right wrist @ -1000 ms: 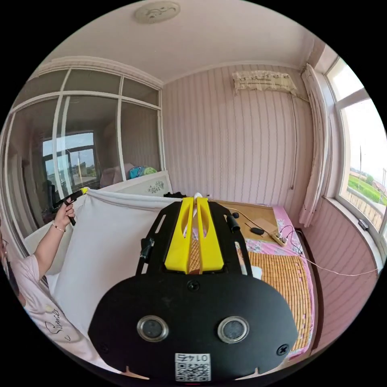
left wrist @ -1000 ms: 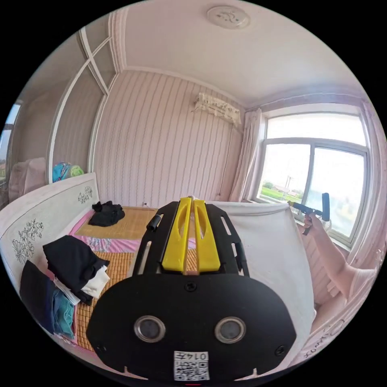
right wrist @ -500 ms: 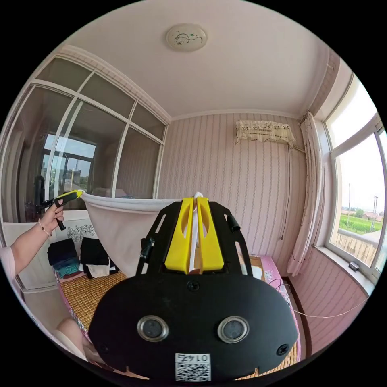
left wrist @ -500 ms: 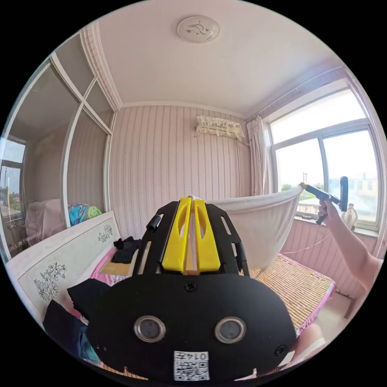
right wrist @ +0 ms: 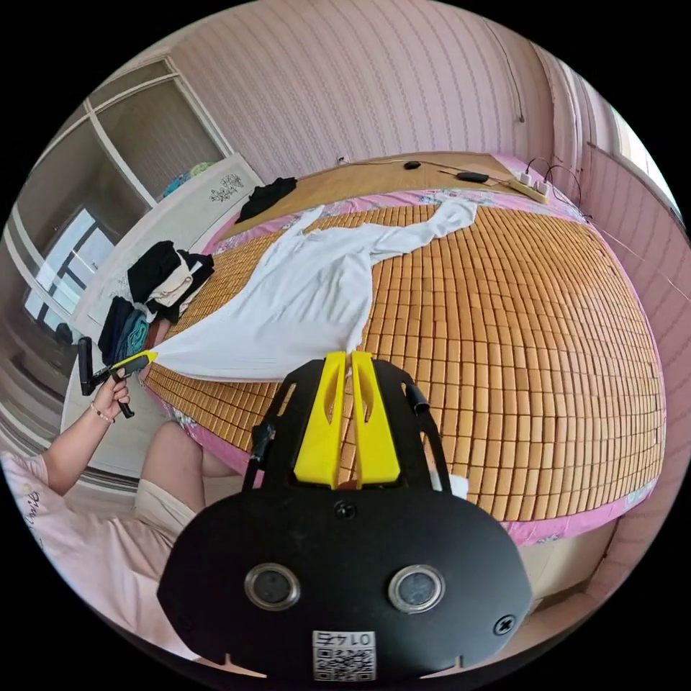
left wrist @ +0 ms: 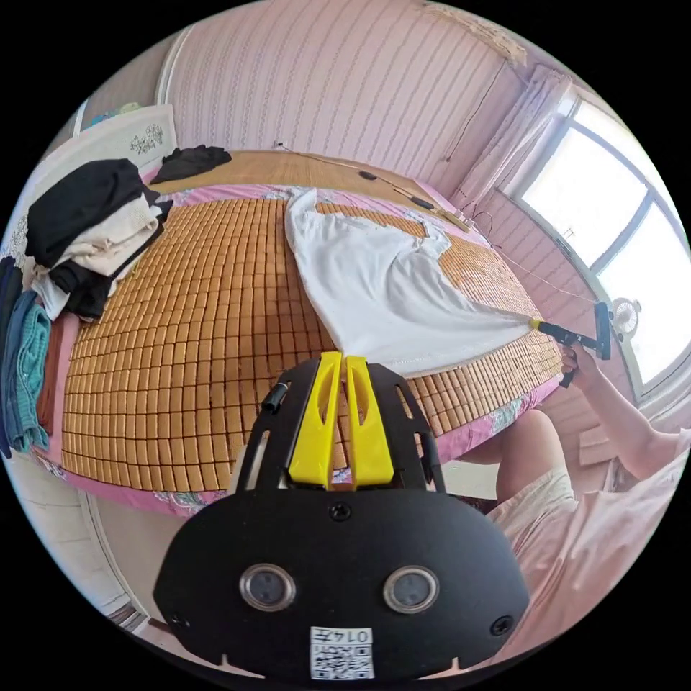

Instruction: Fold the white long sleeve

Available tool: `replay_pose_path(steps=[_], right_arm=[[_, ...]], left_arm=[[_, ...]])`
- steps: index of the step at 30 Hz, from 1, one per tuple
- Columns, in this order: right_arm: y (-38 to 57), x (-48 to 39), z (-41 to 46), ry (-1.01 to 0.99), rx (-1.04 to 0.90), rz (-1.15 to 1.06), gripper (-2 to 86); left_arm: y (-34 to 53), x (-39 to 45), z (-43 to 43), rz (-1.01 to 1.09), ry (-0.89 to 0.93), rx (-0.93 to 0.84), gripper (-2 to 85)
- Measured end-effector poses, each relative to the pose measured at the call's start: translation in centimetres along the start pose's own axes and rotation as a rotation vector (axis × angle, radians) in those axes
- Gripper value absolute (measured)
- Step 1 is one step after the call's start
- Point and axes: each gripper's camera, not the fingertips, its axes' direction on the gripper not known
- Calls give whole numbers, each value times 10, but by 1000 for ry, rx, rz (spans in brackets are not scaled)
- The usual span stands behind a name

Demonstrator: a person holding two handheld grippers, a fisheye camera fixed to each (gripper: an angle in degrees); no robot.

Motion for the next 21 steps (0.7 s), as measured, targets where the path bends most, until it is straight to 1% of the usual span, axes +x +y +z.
replay_pose_path(steps=[2,5,10,15,21], right_arm=[[12,2,22,21,-87,3,7],[27,6,35,24,-155,19,6],[44,10,43,19,-205,43,7],[49,2,58,41,-276,8,7],[56,-10,82,58,-415,-40,9]], left_arm=[[8,0,20,8,6,-58,-10],[18,0,39,22,9,-114,-10],[28,-3,52,15,33,-148,-10],[38,8,68,71,16,-212,-10],[46,28,88,154,-12,-285,-6]])
